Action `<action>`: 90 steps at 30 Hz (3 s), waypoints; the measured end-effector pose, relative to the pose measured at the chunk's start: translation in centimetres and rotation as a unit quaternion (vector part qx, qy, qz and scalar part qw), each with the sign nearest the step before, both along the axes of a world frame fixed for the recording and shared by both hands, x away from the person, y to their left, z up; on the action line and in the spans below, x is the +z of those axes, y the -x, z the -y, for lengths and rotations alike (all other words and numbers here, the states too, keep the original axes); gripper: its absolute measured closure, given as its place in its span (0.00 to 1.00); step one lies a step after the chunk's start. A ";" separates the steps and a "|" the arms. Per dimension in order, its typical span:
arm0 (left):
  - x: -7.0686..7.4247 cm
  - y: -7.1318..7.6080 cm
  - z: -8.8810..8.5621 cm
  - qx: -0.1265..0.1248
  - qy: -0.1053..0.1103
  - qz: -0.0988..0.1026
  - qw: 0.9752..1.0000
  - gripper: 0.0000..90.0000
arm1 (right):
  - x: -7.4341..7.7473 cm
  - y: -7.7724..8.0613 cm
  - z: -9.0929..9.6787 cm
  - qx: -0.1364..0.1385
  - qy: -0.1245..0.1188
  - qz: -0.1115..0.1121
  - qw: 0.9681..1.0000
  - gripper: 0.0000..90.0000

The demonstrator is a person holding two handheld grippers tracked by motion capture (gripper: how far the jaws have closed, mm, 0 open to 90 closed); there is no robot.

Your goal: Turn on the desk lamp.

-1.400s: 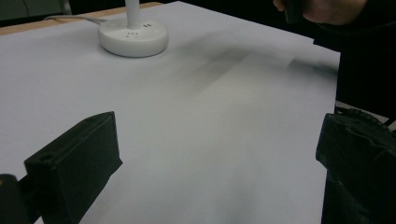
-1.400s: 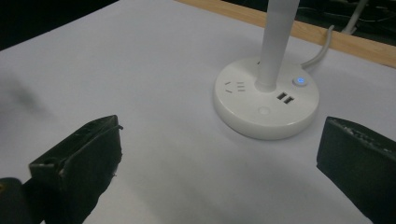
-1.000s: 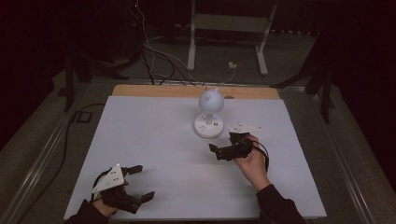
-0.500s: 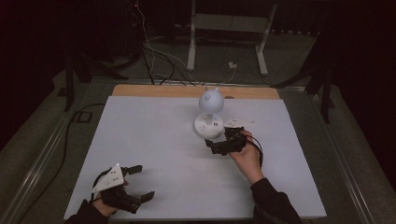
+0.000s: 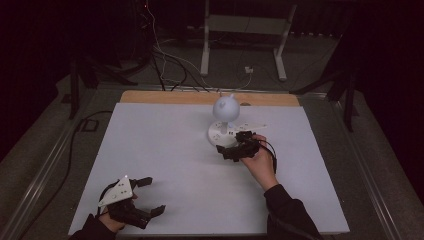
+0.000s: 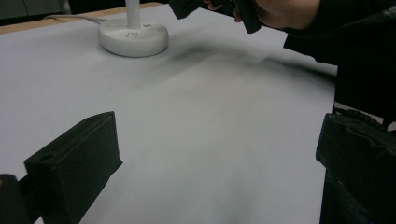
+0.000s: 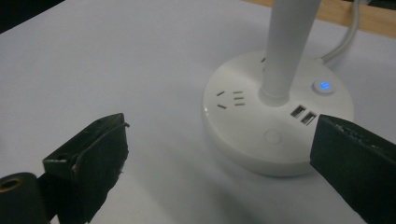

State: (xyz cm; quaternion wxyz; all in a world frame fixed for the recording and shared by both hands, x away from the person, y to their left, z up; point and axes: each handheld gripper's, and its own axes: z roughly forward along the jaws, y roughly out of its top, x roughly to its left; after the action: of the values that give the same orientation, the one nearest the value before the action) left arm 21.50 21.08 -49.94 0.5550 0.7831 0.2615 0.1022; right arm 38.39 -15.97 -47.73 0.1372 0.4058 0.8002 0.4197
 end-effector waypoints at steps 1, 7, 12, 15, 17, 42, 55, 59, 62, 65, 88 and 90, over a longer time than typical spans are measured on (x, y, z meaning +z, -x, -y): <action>0.0 0.0 0.0 0.000 0.001 0.000 1.000 0.00 | 0.0 -0.2 0.0 -0.006 0.001 0.002 1.000 0.06; 0.0 0.0 0.0 0.000 -0.001 -0.002 1.000 0.00 | -0.2 -0.9 -0.3 -0.034 0.008 -0.003 0.999 0.06; 0.0 0.0 0.0 0.000 0.000 -0.001 1.000 0.00 | -0.3 -1.2 -0.5 -0.052 -0.006 -0.006 0.999 0.07; 0.0 0.0 0.0 0.001 -0.001 -0.003 1.000 0.00 | -0.2 -1.2 -0.5 -0.061 -0.005 0.001 0.998 0.16; 0.0 0.0 0.0 0.000 -0.002 -0.002 1.000 0.00 | 0.0 -1.2 -0.4 -0.067 -0.007 0.003 0.998 0.20; 0.0 0.0 0.0 0.004 -0.003 0.000 1.000 0.00 | -1.2 -2.4 0.5 0.002 0.053 0.031 0.998 1.00; -0.1 -0.1 0.1 0.003 -0.005 -0.002 1.000 0.00 | -1.6 -2.8 0.3 0.025 0.097 0.065 0.993 1.00; -0.1 -0.1 0.1 0.002 -0.006 -0.003 1.000 0.00 | -1.7 -2.9 0.2 0.022 0.103 0.066 0.992 1.00; -0.1 0.0 0.1 0.000 -0.008 -0.003 1.000 0.00 | -1.9 -3.1 0.2 0.016 0.096 0.057 0.994 1.00; -0.1 0.0 0.1 0.000 -0.005 -0.002 1.000 0.00 | -2.1 -3.2 0.2 0.015 0.101 0.058 0.993 1.00; -0.2 0.0 0.1 0.001 -0.007 -0.004 1.000 0.00 | -2.6 -3.4 0.2 -0.003 0.098 0.054 0.994 1.00; -0.1 0.0 0.1 0.000 -0.007 -0.003 1.000 0.00 | -2.5 -3.3 0.1 -0.005 0.100 0.054 0.993 1.00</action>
State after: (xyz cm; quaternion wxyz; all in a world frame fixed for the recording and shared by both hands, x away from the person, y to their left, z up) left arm 21.51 21.00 -50.09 0.5485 0.7873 0.2625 0.1016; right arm 41.73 -16.04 -50.25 0.2223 0.3707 0.8277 0.3579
